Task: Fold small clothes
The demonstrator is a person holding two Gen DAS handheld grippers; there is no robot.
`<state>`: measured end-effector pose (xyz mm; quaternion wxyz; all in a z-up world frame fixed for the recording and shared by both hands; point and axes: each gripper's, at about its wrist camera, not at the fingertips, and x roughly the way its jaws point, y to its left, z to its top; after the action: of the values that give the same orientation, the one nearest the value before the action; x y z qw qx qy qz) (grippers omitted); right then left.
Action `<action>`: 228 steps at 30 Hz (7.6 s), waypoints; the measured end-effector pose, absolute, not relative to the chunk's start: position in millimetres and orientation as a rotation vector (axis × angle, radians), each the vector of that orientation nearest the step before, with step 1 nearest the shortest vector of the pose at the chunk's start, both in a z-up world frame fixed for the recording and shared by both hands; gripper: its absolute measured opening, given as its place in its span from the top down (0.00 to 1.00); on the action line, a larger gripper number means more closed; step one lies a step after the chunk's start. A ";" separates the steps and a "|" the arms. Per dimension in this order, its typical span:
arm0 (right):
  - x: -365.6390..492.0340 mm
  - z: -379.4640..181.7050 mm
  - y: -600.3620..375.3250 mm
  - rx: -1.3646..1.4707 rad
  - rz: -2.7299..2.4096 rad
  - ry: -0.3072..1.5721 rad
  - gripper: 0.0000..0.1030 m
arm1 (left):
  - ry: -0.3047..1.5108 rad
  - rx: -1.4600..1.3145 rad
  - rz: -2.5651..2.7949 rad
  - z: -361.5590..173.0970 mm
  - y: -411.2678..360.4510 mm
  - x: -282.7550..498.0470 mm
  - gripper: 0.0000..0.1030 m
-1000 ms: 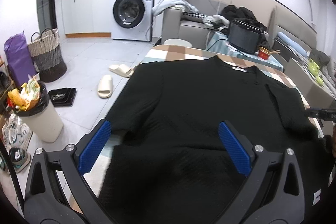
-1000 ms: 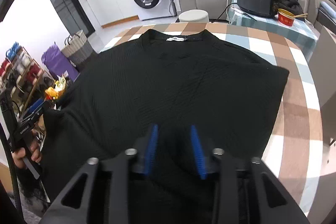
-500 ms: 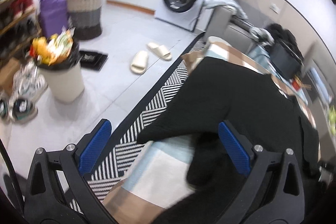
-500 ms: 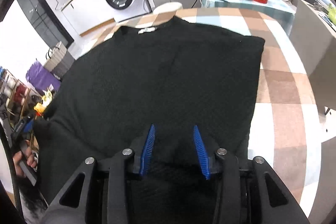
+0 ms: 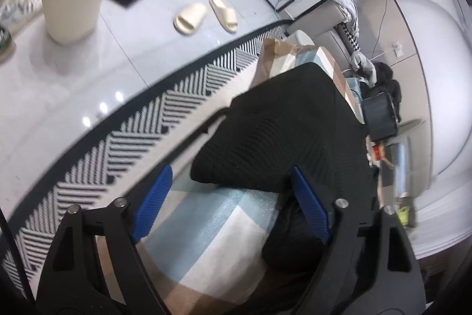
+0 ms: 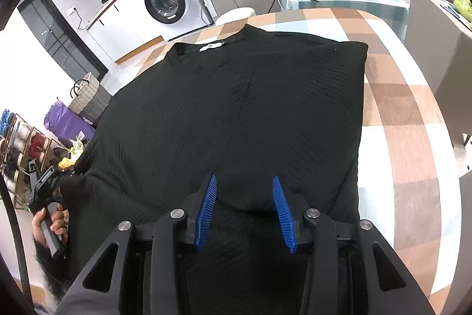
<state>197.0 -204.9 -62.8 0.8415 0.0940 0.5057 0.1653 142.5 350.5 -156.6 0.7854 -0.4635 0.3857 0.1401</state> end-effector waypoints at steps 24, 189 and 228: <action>179.3 -55.9 -226.8 0.261 0.307 1.019 0.60 | 0.650 -0.386 -0.086 -0.2 144.0 256.6 0.87; 44.5 -76.0 -325.5 0.243 0.222 1.010 0.57 | 0.970 -0.182 0.154 -118.5 207.6 71.5 0.45; 65.1 -35.0 -325.4 0.341 0.229 0.673 0.95 | 0.727 -0.275 0.089 -61.4 215.3 108.3 0.95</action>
<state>65.1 -325.4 -35.0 0.9232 0.1663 0.3279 0.1117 108.3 215.3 -61.4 0.9244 -0.1342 0.3544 0.0432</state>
